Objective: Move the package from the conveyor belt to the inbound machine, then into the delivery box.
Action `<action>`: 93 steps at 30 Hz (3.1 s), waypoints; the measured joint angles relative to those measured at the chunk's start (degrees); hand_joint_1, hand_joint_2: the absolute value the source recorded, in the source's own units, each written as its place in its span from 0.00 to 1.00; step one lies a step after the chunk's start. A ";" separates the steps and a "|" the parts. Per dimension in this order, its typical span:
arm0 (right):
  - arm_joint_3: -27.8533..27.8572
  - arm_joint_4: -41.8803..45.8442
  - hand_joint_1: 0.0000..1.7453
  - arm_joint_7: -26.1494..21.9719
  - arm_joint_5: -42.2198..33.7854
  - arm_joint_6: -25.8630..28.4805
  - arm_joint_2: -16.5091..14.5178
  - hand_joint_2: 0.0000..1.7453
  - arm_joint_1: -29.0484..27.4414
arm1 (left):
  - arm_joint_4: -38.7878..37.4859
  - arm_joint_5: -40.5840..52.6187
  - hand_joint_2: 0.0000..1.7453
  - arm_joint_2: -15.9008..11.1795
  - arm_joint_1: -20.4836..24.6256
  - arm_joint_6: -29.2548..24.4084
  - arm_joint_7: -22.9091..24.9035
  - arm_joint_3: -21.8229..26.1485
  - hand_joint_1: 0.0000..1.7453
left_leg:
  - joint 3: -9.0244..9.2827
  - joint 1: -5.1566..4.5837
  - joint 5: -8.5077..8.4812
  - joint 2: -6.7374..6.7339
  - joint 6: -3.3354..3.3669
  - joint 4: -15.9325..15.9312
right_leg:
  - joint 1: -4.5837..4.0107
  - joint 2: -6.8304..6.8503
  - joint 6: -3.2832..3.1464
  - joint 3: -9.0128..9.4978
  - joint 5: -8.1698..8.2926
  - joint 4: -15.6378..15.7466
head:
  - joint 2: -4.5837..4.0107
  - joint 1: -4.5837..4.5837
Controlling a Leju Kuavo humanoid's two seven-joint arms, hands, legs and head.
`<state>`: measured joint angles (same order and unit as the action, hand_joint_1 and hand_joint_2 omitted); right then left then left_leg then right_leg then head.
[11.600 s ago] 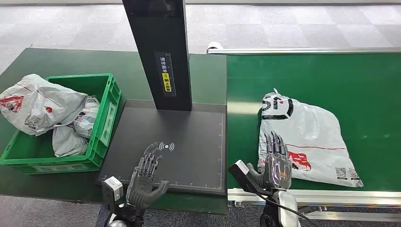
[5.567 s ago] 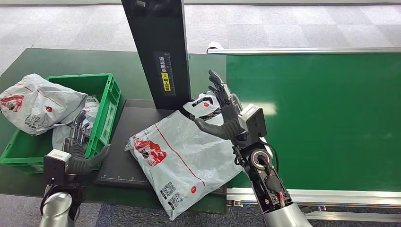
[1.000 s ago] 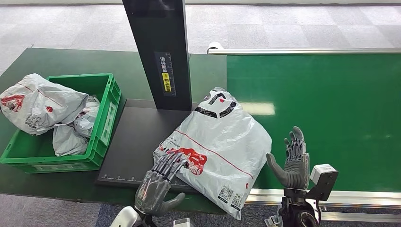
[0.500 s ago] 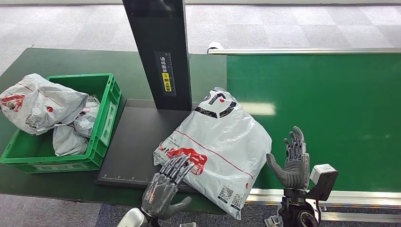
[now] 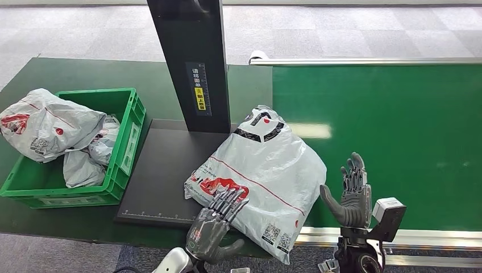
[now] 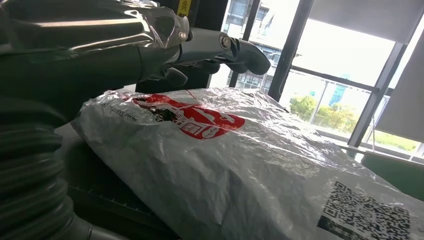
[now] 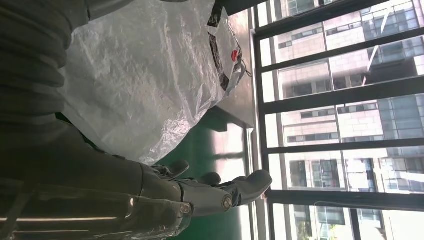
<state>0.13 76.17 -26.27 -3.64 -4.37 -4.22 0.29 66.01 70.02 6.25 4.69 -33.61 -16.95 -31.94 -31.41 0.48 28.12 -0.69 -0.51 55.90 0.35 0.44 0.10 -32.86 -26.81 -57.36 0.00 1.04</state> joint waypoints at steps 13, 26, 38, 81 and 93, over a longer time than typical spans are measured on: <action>-0.39 0.00 0.00 0.33 -0.78 0.36 -0.37 1.00 0.00 | -5.05 -4.91 1.00 1.28 2.82 0.00 -1.51 -1.61 0.02 | 0.00 0.00 0.00 0.00 0.00 0.00 | 0.00 0.00 0.00 0.00 0.00 0.00 | 0.00 0.00; -0.52 0.85 0.00 0.87 -1.64 1.28 -0.58 1.00 -0.90 | -9.69 -7.61 1.00 2.78 4.71 -0.58 -1.72 -1.57 1.00 | 0.00 0.00 0.00 0.00 0.00 0.00 | 0.00 0.00 0.00 0.00 0.00 0.00 | 0.00 0.01; -0.59 2.04 0.00 1.07 -1.66 1.44 -0.87 1.00 -1.53 | -9.35 -16.29 1.00 3.37 4.39 1.76 -5.73 -0.09 1.00 | -0.01 0.00 0.00 0.00 0.00 0.00 | 0.00 0.00 0.00 0.01 0.00 0.00 | 0.00 0.01; -0.29 -0.79 0.00 -0.07 -2.91 2.46 0.57 1.00 1.18 | -1.25 -26.12 1.00 -35.52 32.89 -3.61 -7.32 43.62 1.00 | -0.02 0.17 -0.21 -0.13 -0.27 -0.02 | -0.21 -0.11 -0.11 -0.10 0.06 -0.15 | 0.00 -0.04; -0.46 -2.30 0.00 0.30 -2.50 2.42 0.07 1.00 3.51 | -19.79 -20.36 1.00 -37.25 41.30 -5.97 -4.56 44.18 1.00 | -0.04 0.16 -0.21 -0.08 -0.27 -0.02 | -0.20 -0.11 -0.11 -0.11 0.06 -0.15 | 0.00 -0.04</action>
<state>-0.33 73.88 -25.97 -6.15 -1.95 -4.15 3.81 46.22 49.65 -31.00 45.99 -39.58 -21.51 12.24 -31.45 0.64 27.91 -0.78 -0.77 55.88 0.15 0.33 -0.01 -32.97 -26.74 -57.51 0.00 1.00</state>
